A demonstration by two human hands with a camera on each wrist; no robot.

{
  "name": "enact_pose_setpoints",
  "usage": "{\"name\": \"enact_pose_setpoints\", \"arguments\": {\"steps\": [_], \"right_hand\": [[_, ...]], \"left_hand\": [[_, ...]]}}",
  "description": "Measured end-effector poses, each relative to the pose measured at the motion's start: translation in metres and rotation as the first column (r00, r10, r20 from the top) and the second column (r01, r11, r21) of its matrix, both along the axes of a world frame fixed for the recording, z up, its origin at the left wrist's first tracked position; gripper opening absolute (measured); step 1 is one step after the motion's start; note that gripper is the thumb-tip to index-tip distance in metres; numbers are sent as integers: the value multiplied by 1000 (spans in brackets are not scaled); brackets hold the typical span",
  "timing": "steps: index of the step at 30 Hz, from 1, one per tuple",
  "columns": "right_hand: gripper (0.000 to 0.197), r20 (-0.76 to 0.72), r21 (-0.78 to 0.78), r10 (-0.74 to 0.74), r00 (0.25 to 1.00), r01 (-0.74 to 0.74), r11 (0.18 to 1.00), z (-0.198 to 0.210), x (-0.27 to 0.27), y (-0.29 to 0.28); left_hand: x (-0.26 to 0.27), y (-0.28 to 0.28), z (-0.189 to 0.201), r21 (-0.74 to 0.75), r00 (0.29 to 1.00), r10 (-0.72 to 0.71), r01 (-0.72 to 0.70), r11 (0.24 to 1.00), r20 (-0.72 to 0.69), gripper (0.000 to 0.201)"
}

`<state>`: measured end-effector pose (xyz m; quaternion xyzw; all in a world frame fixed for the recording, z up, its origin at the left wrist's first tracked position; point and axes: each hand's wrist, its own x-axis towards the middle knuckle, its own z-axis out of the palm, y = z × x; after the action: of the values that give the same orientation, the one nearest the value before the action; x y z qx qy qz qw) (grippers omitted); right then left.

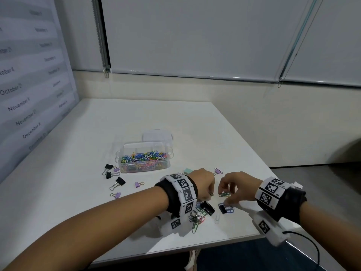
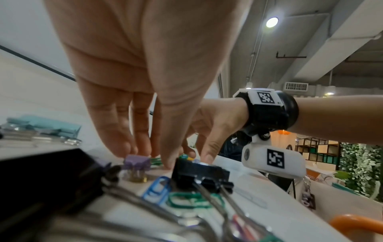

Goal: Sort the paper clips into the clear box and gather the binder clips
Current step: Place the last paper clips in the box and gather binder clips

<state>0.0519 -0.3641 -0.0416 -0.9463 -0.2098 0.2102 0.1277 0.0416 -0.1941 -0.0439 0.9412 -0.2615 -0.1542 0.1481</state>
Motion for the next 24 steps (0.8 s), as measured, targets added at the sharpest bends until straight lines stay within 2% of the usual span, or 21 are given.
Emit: {"name": "enact_pose_setpoints", "arguments": {"steps": [2, 5, 9, 14, 16, 19, 24], "right_hand": [[20, -11, 28, 0, 1000, 0, 1000, -2, -2, 3], [25, 0, 41, 18, 1000, -18, 999, -5, -2, 7], [19, 23, 33, 28, 999, -29, 999, -4, 0, 12], [22, -16, 1, 11, 1000, -11, 1000, 1, 3, 6], [26, -30, -7, 12, 999, -12, 1000, 1, 3, 4], [20, -28, 5, -10, 1000, 10, 1000, 1, 2, 0], [14, -19, 5, -32, 999, 32, 999, -2, 1, -1]], "left_hand": [[0, -3, 2, 11, 1000, 11, -11, 1000, -3, 27], [0, -5, 3, 41, 1000, -26, 26, 999, 4, 27], [1, -4, 0, 73, 999, -49, 50, 996, -12, 22], [2, 0, 0, 125, 999, -53, 52, 991, 9, 20], [4, 3, 0, 112, 999, -23, 18, 994, 47, 23], [3, 5, -4, 46, 997, 34, -38, 998, 71, 27], [-2, -5, -5, 0, 998, -16, 16, 1000, 67, 24]]}}
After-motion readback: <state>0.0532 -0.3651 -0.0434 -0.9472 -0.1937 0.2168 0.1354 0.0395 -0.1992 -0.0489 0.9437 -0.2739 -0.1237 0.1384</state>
